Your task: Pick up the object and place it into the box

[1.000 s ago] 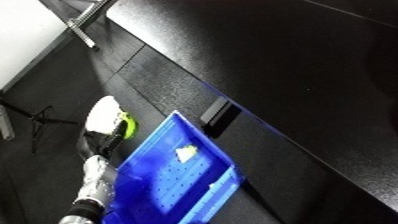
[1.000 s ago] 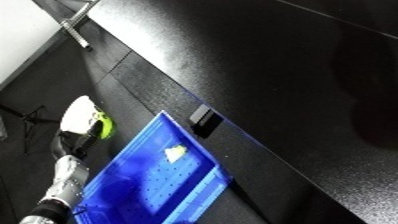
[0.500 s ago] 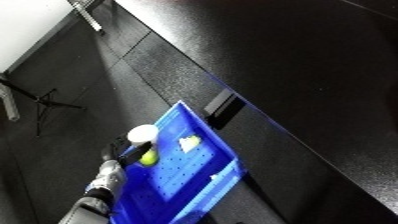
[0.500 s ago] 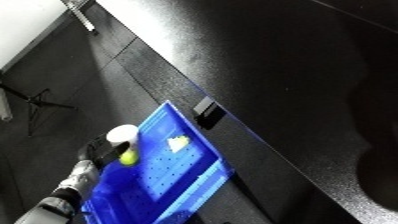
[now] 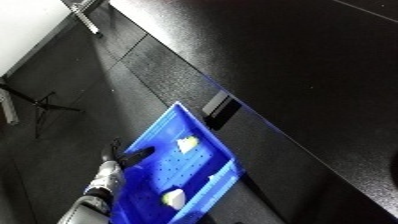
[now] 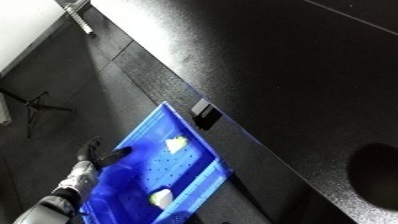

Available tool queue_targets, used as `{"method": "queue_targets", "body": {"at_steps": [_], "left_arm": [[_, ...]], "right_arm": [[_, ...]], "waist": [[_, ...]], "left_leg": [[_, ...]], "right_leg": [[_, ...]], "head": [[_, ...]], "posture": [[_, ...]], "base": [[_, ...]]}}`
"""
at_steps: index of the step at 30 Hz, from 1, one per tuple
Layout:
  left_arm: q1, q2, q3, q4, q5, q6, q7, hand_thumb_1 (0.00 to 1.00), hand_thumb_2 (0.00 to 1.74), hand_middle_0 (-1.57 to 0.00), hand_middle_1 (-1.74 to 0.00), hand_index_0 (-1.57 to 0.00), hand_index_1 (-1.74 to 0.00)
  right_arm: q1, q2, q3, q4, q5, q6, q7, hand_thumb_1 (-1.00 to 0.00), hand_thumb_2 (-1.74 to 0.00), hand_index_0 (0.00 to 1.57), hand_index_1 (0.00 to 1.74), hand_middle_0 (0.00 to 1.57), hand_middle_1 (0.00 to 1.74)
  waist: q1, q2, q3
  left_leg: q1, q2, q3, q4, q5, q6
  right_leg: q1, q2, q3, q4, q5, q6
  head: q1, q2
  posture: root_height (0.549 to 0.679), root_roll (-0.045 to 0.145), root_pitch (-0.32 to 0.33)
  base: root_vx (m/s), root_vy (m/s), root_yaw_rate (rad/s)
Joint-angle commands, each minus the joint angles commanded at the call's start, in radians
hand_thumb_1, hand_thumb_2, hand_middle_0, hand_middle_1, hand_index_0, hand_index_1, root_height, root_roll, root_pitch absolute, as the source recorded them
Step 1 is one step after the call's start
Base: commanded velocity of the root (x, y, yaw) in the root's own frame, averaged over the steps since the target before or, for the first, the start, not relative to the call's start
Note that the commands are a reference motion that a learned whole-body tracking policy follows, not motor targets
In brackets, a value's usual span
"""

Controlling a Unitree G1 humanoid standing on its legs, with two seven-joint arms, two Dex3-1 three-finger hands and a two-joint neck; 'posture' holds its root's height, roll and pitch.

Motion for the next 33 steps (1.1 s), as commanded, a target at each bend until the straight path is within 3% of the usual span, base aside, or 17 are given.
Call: {"method": "queue_targets", "body": {"at_steps": [6,13,18,21,27,33], "left_arm": [[0.032,-0.058,-0.051,-0.008,-0.002,0.157,-0.226,0.0,0.0,0.0,0.0,0.0,0.0],[0.065,-0.134,-0.119,0.001,0.082,0.239,-0.312,0.0,0.0,0.0,0.0,0.0,0.0],[0.056,-0.17,-0.162,0.005,0.146,0.235,-0.281,0.0,0.0,0.0,0.0,0.0,0.0],[0.048,-0.176,-0.187,0.0,0.206,0.192,-0.26,0.0,0.0,0.0,0.0,0.0,0.0],[0.044,-0.188,-0.274,-0.049,0.395,0.072,-0.238,0.0,0.0,0.0,0.0,0.0,0.0],[0.059,-0.206,-0.296,-0.08,0.332,0.063,-0.264,0.0,0.0,0.0,0.0,0.0,0.0]], "right_arm": [[-0.003,-0.003,-0.007,-0.002,-0.025,0.001,-0.007,0.0,0.0,0.0,0.0,0.0,0.0],[-0.048,-0.015,-0.022,0.004,-0.073,0.023,-0.019,0.0,0.0,0.0,0.0,0.0,0.0],[-0.069,-0.006,-0.019,0.009,-0.075,0.024,-0.03,0.0,0.0,0.0,0.0,0.0,0.0],[-0.079,-0.004,-0.018,0.009,-0.07,0.029,-0.033,0.0,0.0,0.0,0.0,0.0,0.0],[-0.093,-0.016,-0.013,-0.004,-0.088,0.027,-0.026,0.0,0.0,0.0,0.0,0.0,0.0],[-0.111,-0.03,-0.015,0.0,-0.132,0.021,-0.017,0.0,0.0,0.0,0.0,0.0,0.0]], "waist": [[-0.015,0.014,-0.003],[-0.038,0.044,-0.003],[-0.046,0.046,-0.01],[-0.051,0.042,-0.015],[-0.065,0.036,-0.021],[-0.073,0.042,-0.019]], "left_leg": [[0.003,0.002,0.014,0.02,-0.017,0.0013],[0.013,0.005,0.036,-0.009,-0.007,-0.0041],[0.015,0.012,0.043,-0.029,0.005,-0.0088],[0.014,0.015,0.047,-0.024,0.001,-0.008],[0.002,0.022,0.065,0.021,-0.028,0.0014],[0.0,0.02,0.075,0.043,-0.048,0.0104]], "right_leg": [[-0.003,0.0045,0.014,-0.016,0.021,0.0088],[-0.023,0.006,0.04,-0.036,0.044,0.0117],[-0.035,0.0083,0.048,-0.05,0.064,0.0187],[-0.04,0.0095,0.055,-0.063,0.081,0.0251],[-0.054,0.0175,0.072,-0.067,0.101,0.0306],[-0.059,0.0242,0.082,-0.053,0.099,0.0271]], "head": [[0.218,0.03],[0.491,0.032],[0.687,0.01],[0.798,0.002],[0.993,-0.016],[1.173,-0.094]], "posture": [[0.639,0.038,-0.054],[0.64,0.036,-0.041],[0.642,0.03,-0.033],[0.642,0.028,-0.031],[0.642,0.024,-0.031],[0.642,0.024,-0.03]], "base": [[-0.024,0.011,-0.128],[-0.047,0.051,-0.141],[-0.032,-0.017,-0.063],[-0.018,-0.028,-0.096],[-0.018,-0.003,-0.216],[-0.025,0.024,-0.15]]}}
